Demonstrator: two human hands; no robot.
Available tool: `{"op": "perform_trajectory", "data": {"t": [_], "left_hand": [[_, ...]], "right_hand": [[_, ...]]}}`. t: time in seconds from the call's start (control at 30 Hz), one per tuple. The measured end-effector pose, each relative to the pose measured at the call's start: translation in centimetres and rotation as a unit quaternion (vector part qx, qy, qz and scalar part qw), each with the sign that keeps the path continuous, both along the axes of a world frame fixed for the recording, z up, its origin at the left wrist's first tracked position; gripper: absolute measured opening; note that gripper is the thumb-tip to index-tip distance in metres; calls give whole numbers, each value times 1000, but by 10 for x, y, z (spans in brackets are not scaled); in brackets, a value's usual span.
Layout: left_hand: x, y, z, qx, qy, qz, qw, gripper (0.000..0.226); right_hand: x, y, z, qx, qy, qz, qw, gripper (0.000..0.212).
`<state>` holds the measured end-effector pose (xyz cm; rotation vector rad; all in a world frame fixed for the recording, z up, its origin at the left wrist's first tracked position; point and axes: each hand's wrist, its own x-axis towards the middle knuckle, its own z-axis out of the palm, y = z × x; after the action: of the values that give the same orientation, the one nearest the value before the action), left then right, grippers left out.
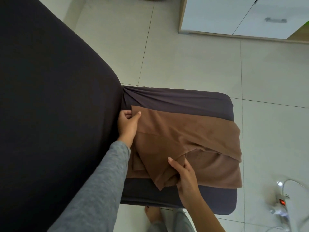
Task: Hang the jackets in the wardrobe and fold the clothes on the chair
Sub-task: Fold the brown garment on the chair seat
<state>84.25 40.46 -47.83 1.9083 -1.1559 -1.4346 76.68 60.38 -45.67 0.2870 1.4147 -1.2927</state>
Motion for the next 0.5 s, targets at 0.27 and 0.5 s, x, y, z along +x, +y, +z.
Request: {"op": "perform_trajectory", "data": {"t": [0.27,0.5], "left_hand": [[11,17,-10,4,12,-10,1000,15],[20,77,11,-137,-110,17,984,15]], "right_hand": [[-4,9,-2,-22,21,-66,997,31],[9,24,-3,21,80,2,997,19]]}}
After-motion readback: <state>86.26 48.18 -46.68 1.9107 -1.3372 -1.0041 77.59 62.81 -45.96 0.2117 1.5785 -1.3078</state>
